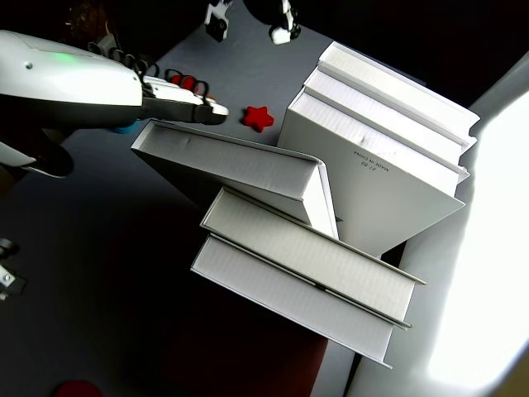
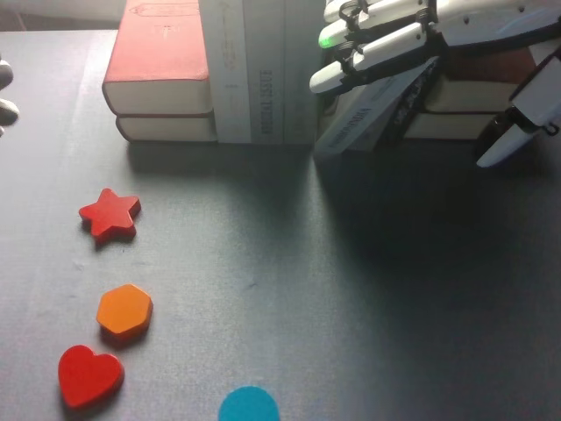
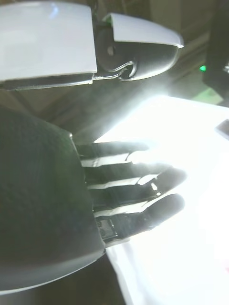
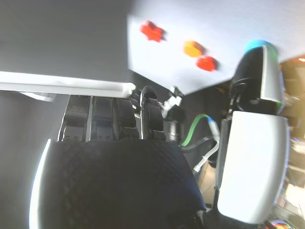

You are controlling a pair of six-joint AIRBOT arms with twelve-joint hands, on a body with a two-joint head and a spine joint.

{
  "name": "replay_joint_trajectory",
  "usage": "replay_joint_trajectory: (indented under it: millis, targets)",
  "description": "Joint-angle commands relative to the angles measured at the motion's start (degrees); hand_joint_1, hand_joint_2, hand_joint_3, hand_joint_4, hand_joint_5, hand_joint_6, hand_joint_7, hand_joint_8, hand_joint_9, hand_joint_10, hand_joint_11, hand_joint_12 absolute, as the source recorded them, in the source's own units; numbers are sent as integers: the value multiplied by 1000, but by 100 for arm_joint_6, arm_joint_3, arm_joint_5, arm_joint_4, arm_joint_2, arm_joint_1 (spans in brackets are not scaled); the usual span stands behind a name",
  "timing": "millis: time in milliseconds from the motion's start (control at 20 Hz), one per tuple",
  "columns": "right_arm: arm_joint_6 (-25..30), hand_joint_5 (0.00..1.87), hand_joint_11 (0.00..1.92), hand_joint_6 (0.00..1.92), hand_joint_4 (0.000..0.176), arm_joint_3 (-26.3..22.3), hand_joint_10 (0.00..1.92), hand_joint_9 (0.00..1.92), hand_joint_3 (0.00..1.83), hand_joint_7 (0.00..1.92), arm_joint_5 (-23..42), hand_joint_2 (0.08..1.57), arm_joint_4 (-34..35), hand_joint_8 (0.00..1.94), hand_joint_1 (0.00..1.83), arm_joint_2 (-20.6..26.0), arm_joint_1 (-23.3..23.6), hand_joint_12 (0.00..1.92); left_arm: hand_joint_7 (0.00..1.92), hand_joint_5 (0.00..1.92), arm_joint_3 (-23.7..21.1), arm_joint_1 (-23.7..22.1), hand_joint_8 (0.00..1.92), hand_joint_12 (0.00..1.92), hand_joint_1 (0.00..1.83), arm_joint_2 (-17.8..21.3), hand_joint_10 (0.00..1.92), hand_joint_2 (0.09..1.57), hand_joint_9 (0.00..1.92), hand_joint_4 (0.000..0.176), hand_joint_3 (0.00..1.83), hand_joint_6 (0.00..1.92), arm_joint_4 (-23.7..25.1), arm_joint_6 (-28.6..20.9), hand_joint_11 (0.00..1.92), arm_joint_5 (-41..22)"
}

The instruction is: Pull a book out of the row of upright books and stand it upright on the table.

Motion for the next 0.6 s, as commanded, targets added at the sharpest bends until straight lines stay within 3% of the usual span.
replay_joint_trajectory:
  millis: [0,50,100,150,300,350,400,450,550]
  targets:
    - [-9,0,0,0,176,-30,0,0,3,0,-273,827,283,0,710,32,30,0,510,503,16,-13,9,1658,1084,-31,925,978,426,58,1,8,-182,-65,5,-682]
    - [-10,0,0,0,176,-31,0,0,4,0,-274,828,283,0,688,57,2,0,485,477,37,-13,3,1680,1084,-73,994,995,384,38,4,3,-182,-65,14,-682]
    - [-10,0,0,0,176,-34,0,0,2,0,-281,826,283,0,693,70,-25,0,489,480,43,-13,6,1686,1097,-95,1016,1000,380,39,4,5,-182,-65,2,-681]
    - [-10,0,0,0,176,-43,0,0,1,0,-294,823,285,0,716,90,-57,0,506,501,41,-13,12,1722,1127,-105,1030,988,376,15,0,14,-169,-65,15,-681]
    - [-10,0,0,0,176,-58,0,0,0,0,-442,801,285,0,748,171,-103,0,481,490,16,-4,1,1617,1162,-103,1008,978,362,32,0,9,-161,-65,0,-681]
    - [-10,0,0,0,162,-57,0,0,0,0,-522,809,285,0,697,201,-110,0,480,493,10,0,1,1615,1164,-102,1005,987,359,42,1,10,-162,-65,0,-681]
    - [-10,0,0,0,172,-57,0,0,0,0,-572,812,297,0,677,226,-108,0,481,500,6,11,1,1631,1187,-106,1008,989,355,46,2,12,-162,-65,0,-679]
    - [-12,0,0,0,162,-53,0,0,0,0,-578,815,409,0,657,254,-93,0,478,491,2,22,0,1679,1192,-113,1049,985,333,43,0,8,-162,-65,0,-679]
    - [-59,0,0,0,175,-87,0,0,8,0,-537,837,667,0,672,356,223,0,491,515,-14,63,5,1710,1204,-127,1096,962,345,56,0,17,-175,-65,11,-679]
